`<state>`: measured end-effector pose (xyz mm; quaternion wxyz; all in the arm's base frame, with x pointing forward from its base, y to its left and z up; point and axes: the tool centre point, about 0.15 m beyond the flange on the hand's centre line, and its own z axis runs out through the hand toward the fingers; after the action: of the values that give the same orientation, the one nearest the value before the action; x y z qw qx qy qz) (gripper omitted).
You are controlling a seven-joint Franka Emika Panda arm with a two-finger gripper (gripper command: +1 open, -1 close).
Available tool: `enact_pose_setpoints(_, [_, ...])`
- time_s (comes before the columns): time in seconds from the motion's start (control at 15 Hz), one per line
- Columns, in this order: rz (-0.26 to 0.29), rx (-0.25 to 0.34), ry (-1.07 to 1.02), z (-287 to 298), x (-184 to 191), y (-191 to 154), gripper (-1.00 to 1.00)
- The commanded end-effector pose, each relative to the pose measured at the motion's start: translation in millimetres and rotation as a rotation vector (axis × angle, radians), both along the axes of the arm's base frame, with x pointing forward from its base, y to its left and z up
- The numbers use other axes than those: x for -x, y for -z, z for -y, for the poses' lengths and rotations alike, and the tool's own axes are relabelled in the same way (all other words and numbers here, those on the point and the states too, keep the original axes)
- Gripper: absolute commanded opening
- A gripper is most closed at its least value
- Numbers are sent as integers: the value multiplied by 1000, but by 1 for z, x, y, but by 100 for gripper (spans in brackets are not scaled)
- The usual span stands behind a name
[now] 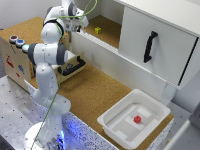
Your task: Push down the green button to turn off the green light
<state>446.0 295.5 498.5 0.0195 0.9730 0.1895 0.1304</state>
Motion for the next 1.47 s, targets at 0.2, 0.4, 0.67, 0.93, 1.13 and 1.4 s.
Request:
enact_pose_setpoints(0.2, [-222, 30, -321, -41, 165, -5, 100])
enact_pose_setpoints(0.4, [-259, 109, -402, -78, 204, -5, 100])
enact_pose_setpoints(0.67, [-284, 125, -438, -124, 274, 8, 100])
enact_pose_setpoints(0.93, [-220, 127, -540, -137, 302, 7, -100])
enact_pose_setpoints(1.13, [-216, 91, -544, -133, 307, 15, -100])
enact_pose_setpoints(1.4, [-205, 32, -553, -142, 308, 20, -100])
